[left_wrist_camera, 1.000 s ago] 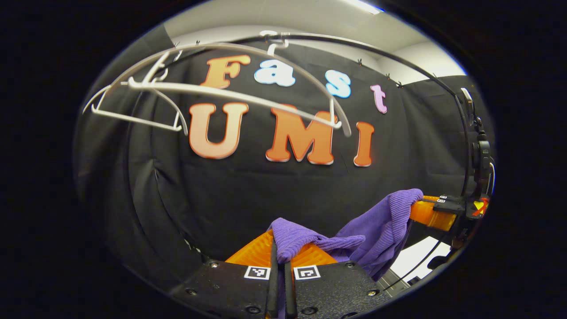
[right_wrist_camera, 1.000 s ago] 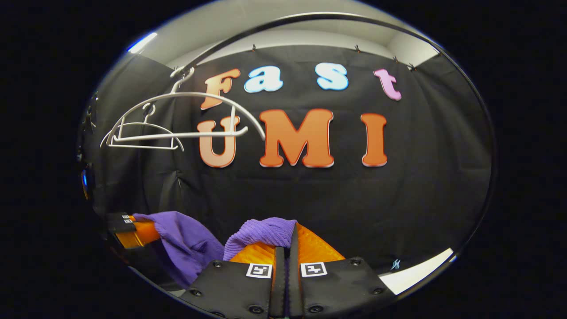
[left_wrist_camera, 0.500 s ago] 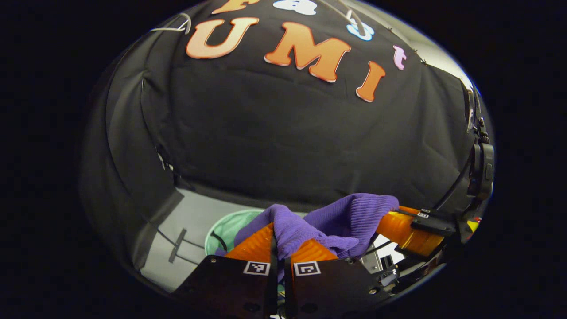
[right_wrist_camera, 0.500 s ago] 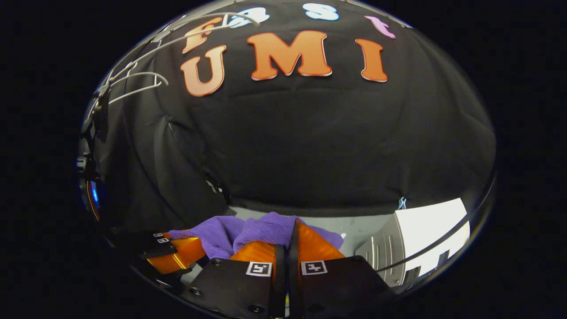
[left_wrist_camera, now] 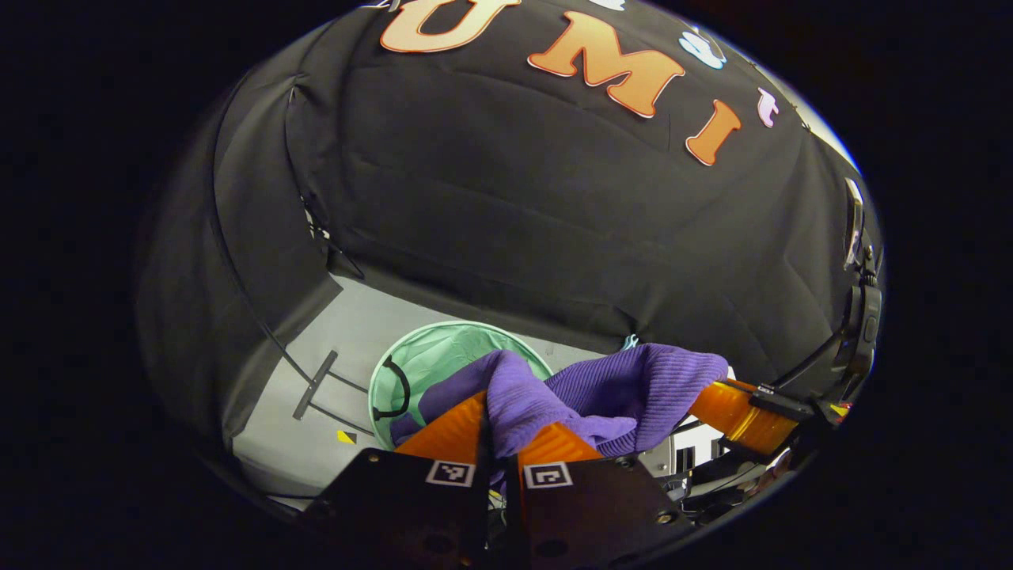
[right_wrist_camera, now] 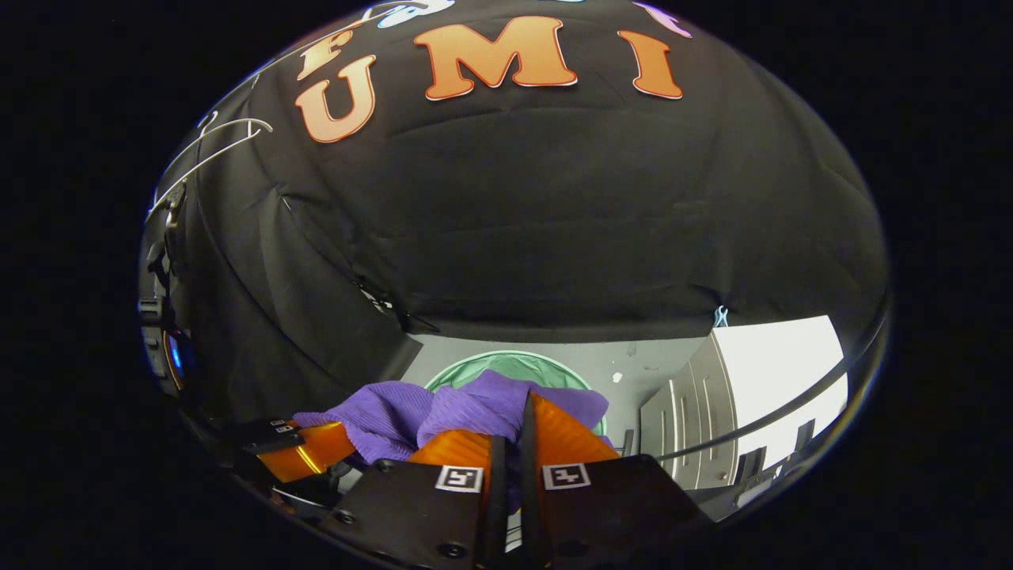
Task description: Grasp the clothes on the hanger with both hands and then place them into the laundry hamper below.
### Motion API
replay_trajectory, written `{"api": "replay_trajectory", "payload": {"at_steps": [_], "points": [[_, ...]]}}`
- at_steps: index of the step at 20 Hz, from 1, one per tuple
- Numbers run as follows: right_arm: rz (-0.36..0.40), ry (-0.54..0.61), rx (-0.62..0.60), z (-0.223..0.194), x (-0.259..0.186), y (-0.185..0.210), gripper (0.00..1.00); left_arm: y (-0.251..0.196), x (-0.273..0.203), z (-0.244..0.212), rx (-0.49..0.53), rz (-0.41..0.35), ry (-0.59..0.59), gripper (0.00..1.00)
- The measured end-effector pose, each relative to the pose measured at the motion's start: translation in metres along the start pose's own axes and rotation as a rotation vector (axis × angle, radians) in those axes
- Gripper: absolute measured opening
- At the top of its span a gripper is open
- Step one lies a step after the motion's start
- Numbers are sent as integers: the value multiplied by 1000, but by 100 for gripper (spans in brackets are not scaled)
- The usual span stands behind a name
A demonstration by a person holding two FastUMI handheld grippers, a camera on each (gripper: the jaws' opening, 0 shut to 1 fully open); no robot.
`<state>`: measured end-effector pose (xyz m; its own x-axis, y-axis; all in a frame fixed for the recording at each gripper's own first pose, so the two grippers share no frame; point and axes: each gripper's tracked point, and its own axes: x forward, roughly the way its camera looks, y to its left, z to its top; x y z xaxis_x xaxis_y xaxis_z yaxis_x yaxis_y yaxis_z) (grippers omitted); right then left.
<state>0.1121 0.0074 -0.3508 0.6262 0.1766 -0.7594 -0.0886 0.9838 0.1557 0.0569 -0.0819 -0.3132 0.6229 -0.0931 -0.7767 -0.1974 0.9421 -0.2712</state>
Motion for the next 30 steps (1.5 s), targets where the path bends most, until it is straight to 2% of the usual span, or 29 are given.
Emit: {"api": "replay_trajectory", "payload": {"at_steps": [1,2,5,6,17,20,23,26,28,30], "points": [[0,13,2,-3,2,0,20,7,2,-3,2,24,2,28],[2,27,4,-6,2,0,36,9,0,-3,-8,32,3,46],[-6,51,2,-12,5,0,78,5,-8,-1,-53,52,6,100],[-6,37,3,-8,5,1,92,6,-10,-2,-61,57,8,100],[-11,-3,-35,1,-9,14,94,8,-7,8,-20,29,-38,98],[-26,-89,-44,23,-25,18,93,1,-15,28,3,-3,-101,97],[-39,-159,-95,35,-51,28,93,-9,-44,60,28,-39,-163,97],[-33,-273,-107,56,-83,50,93,-9,-77,100,63,-63,-295,98],[-54,-346,-116,73,-104,55,93,-2,-104,125,110,-64,-405,97],[-86,-409,-131,90,-126,62,93,-1,-125,143,152,-86,-457,96]]}}
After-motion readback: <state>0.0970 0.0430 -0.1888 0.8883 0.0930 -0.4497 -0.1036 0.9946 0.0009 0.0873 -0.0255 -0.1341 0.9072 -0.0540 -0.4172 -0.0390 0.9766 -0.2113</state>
